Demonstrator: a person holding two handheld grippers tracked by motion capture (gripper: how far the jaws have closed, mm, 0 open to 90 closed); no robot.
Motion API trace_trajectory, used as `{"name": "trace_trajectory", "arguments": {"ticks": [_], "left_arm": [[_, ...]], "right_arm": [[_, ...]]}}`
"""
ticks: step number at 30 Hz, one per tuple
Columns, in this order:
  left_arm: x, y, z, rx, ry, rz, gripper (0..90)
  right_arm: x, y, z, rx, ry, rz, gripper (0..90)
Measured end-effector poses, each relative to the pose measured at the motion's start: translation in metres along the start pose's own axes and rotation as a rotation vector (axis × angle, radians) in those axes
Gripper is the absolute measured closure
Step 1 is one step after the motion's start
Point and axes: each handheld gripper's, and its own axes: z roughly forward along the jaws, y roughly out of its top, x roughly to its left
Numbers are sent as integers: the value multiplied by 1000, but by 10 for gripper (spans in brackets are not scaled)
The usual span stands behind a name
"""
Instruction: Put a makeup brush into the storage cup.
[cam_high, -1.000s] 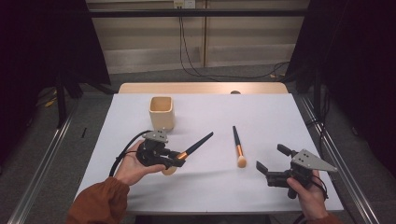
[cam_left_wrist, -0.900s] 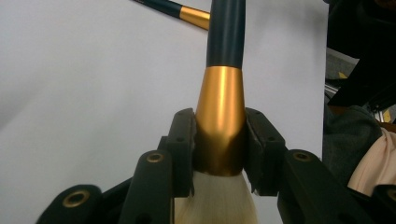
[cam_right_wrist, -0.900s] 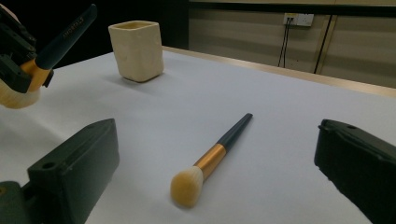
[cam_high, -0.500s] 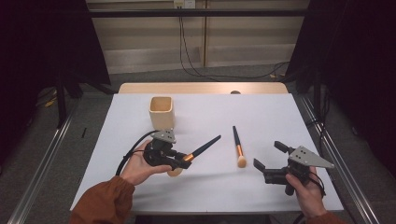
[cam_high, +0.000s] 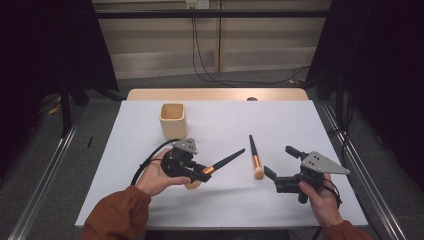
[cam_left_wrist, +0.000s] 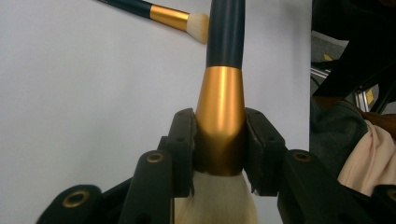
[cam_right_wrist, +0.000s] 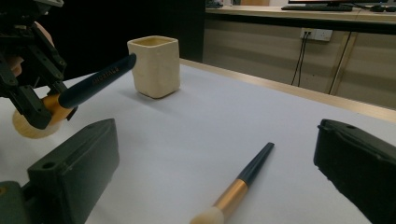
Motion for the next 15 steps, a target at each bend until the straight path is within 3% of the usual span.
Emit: {"name": "trace_trajectory", "arguments": {"ticks": [15], "left_arm": [[-1, 9, 10, 64, -32, 18, 667]], "right_arm": [[13, 11, 25, 27, 88, -22, 0]]}}
